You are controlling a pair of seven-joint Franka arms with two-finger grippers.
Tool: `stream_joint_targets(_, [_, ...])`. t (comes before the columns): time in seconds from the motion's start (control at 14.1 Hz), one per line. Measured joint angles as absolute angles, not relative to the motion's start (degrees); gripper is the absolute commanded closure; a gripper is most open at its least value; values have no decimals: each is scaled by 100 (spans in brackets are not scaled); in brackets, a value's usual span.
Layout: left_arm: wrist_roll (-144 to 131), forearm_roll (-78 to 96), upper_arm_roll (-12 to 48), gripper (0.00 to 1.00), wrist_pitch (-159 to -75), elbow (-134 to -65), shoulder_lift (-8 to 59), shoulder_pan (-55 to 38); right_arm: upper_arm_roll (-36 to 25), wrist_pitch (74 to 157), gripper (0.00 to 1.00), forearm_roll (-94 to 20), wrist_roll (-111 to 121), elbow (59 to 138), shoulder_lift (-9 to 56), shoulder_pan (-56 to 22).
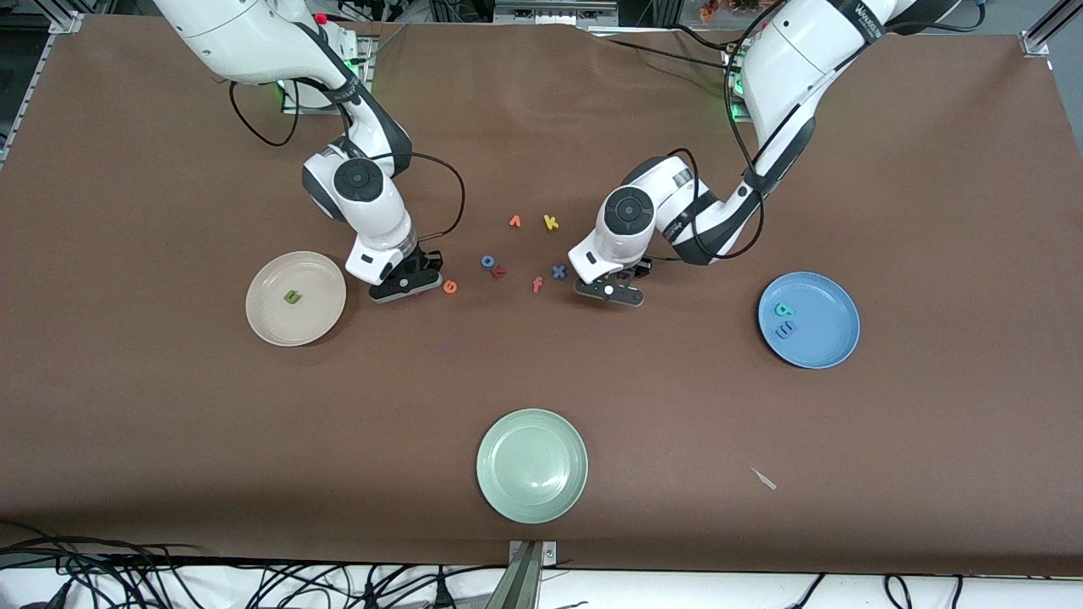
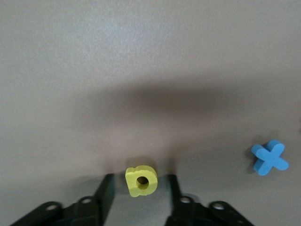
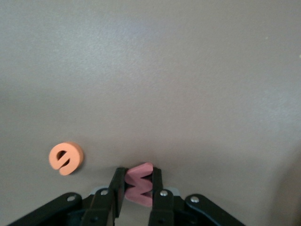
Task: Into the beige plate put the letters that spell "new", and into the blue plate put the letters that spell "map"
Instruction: 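Drop the d in the blue plate while the right gripper drops w in beige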
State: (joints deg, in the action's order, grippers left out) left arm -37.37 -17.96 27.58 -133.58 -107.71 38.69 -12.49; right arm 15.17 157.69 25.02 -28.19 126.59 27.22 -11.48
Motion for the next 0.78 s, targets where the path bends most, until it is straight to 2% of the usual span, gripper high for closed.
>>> stream_joint_targets(0.35, [-3336,-1810,2696,100,-12774,-10479,3581,-1030,1015,15067,81,2528,-1584,12480,2293,-1107])
stream_joint_targets(0.57, [-2169,-1810,2688,100,-12200,-10406,3191,-337,583,14677,80,2527,-722,12556,1866,-1088])
stream_joint_targets(0.78, [-743,-1810,2674,100,-11816,-10403,2934,643,109,14625,78,2527,-120,12948,1541,-1061])
